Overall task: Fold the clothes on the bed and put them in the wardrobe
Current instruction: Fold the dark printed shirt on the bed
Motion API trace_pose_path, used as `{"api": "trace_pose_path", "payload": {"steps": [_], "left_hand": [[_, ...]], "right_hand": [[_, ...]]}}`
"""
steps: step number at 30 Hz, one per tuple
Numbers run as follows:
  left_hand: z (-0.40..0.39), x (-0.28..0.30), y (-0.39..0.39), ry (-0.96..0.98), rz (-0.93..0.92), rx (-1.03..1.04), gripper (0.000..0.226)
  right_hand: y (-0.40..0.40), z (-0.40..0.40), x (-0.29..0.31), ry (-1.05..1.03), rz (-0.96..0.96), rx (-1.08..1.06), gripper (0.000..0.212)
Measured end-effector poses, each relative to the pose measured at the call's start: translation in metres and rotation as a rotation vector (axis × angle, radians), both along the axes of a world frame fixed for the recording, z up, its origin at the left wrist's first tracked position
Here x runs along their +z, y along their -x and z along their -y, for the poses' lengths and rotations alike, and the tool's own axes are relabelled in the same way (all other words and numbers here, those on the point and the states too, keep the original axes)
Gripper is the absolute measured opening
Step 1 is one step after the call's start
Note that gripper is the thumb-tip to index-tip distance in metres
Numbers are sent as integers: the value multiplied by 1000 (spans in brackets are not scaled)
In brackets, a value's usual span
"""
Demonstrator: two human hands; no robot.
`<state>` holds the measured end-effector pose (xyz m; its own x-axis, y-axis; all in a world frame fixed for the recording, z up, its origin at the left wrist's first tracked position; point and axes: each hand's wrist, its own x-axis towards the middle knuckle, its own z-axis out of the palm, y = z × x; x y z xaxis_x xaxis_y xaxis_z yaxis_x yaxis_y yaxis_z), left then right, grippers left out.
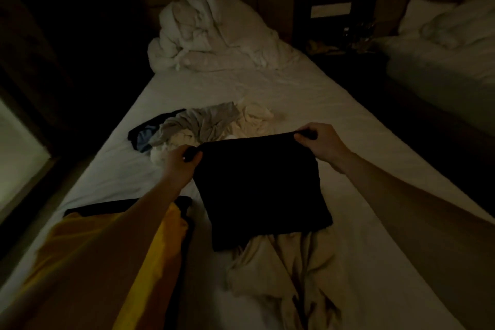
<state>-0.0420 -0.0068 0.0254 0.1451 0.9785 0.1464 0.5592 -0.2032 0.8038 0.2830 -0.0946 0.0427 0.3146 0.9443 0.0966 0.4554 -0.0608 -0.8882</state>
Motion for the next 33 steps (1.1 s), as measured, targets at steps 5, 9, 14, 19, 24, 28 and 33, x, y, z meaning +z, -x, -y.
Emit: {"api": "trace_pose_path", "payload": {"steps": [5, 9, 14, 19, 24, 28, 33], "left_hand": [[85, 54, 28, -260, 0, 14, 14], [148, 99, 57, -203, 272, 49, 20], [211, 144, 113, -89, 605, -24, 9], [257, 168, 167, -110, 712, 32, 19], [265, 173, 236, -151, 654, 131, 14], [241, 158, 283, -134, 584, 203, 5], [155, 97, 320, 2, 325, 326, 16]], "right_hand": [[23, 82, 63, -131, -33, 21, 6], [49, 142, 109, -182, -156, 98, 6], [90, 192, 148, -231, -325, 187, 23], [148, 213, 167, -229, -476, 341, 34], [220, 195, 157, -209, -514, 434, 34], [273, 148, 128, -98, -511, 471, 29], [311, 64, 62, 145, -409, 470, 15]]}}
